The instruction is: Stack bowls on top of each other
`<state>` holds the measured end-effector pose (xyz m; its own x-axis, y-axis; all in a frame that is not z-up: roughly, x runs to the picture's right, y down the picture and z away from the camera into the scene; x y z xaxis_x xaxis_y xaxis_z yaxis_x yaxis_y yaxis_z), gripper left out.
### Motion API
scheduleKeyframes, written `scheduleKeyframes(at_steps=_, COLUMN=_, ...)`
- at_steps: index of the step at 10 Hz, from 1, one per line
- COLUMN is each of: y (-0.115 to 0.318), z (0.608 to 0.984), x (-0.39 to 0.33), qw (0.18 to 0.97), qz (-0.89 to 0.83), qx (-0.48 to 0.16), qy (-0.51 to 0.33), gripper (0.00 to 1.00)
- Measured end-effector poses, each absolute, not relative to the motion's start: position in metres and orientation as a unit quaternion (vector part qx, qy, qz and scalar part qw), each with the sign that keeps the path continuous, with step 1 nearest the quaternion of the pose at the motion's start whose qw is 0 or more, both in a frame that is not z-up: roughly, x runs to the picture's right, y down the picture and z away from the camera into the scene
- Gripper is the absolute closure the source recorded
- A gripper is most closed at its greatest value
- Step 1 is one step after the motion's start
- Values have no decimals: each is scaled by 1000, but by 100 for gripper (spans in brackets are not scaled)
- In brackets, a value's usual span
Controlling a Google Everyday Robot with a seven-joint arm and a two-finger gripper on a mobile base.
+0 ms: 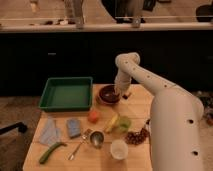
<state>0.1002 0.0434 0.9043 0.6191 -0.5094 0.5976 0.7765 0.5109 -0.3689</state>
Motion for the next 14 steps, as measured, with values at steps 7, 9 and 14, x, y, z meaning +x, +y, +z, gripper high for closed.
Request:
scheduleKeyframes(at_steps=7, y=69, z=895, x=98, qw=829, qz=-394, qx=-340, qy=-204, gripper=97)
scheduleKeyframes(at_steps=9, y=69, z=895, x=98, qw=829, qz=-394, qx=-341, qy=-204, gripper=97)
scheduleKeyframes(at_steps=14, y=69, z=895, x=98, qw=829, qz=-394, qx=-340, qy=-204, gripper=97)
